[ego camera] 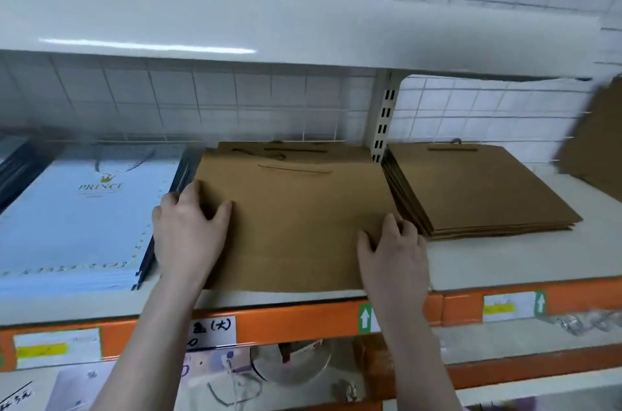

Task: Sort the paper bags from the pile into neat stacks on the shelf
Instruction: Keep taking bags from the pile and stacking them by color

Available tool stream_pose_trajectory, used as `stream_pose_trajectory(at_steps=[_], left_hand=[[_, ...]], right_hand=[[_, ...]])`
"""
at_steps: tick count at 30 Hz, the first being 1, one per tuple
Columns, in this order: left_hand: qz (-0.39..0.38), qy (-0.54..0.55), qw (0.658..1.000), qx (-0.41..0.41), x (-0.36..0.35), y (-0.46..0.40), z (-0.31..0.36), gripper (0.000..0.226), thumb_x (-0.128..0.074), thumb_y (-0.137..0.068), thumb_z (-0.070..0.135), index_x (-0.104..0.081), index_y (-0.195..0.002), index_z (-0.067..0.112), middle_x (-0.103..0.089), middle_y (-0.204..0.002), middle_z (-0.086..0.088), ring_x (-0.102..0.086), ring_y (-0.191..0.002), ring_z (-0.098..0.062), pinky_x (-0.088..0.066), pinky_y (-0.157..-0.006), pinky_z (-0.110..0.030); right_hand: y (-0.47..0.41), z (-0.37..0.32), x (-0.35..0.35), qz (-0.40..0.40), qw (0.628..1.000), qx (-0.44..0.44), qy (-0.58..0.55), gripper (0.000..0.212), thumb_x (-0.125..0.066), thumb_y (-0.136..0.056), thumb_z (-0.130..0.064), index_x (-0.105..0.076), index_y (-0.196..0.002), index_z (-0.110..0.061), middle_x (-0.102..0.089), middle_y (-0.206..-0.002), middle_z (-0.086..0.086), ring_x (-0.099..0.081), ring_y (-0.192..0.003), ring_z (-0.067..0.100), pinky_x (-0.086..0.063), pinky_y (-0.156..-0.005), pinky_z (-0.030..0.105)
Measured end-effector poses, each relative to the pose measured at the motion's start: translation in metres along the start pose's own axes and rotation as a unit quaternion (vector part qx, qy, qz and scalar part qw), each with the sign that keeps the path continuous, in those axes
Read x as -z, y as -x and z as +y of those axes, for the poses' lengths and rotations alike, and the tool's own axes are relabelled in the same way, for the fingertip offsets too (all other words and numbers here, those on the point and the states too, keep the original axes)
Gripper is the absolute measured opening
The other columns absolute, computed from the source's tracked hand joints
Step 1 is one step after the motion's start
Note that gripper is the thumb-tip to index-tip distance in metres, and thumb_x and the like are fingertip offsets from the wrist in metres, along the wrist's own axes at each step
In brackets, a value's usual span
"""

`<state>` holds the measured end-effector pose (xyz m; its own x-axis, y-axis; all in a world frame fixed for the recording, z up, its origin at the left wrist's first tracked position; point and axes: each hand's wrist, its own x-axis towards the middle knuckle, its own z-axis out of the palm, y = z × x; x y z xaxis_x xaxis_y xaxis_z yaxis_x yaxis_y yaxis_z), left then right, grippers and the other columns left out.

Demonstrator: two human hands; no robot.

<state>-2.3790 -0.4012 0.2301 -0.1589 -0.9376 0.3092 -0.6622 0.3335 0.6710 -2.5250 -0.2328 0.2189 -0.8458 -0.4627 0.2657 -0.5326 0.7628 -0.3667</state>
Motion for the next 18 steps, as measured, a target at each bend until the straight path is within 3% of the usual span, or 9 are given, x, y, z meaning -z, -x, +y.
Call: stream_pose_trajectory(at_steps=[6,11,18], left_hand=[[-0.018,-0.016,0.999,-0.022,-0.015,-0.015,-0.003,0.057,-0.061,-0.086,0.037,-0.048,-0.133,0.006,-0.05,-0.127,-0.023,-0.043,-0.118,-0.04,-0.033,-0.101,-0.044],[-0.057,-0.034,0.998,-0.013,-0.025,-0.024,-0.005,0.056,-0.058,-0.088,0.039,-0.047,-0.132,0.005,-0.05,-0.128,-0.02,-0.045,-0.118,-0.038,-0.036,-0.098,-0.042],[-0.078,-0.054,0.995,-0.009,-0.037,-0.041,0.004,0.058,-0.057,-0.088,0.042,-0.044,-0.134,0.008,-0.045,-0.134,-0.017,-0.046,-0.118,-0.036,-0.039,-0.093,-0.04]], right_hand=[[-0.022,-0.007,-0.016,-0.01,0.999,0.003,0.032,0.056,-0.034,-0.097,-0.044,-0.031,-0.143,-0.011,-0.042,-0.138,0.01,-0.039,-0.123,0.023,-0.033,-0.101,0.03],[-0.038,-0.011,-0.026,-0.019,0.998,0.006,0.055,0.055,-0.036,-0.096,-0.044,-0.038,-0.14,-0.011,-0.044,-0.138,0.012,-0.039,-0.126,0.027,-0.032,-0.104,0.038],[-0.065,-0.007,-0.041,-0.024,0.997,0.043,0.052,0.059,-0.025,-0.099,-0.046,-0.026,-0.147,-0.011,-0.031,-0.149,0.01,-0.029,-0.136,0.025,-0.029,-0.11,0.036]])
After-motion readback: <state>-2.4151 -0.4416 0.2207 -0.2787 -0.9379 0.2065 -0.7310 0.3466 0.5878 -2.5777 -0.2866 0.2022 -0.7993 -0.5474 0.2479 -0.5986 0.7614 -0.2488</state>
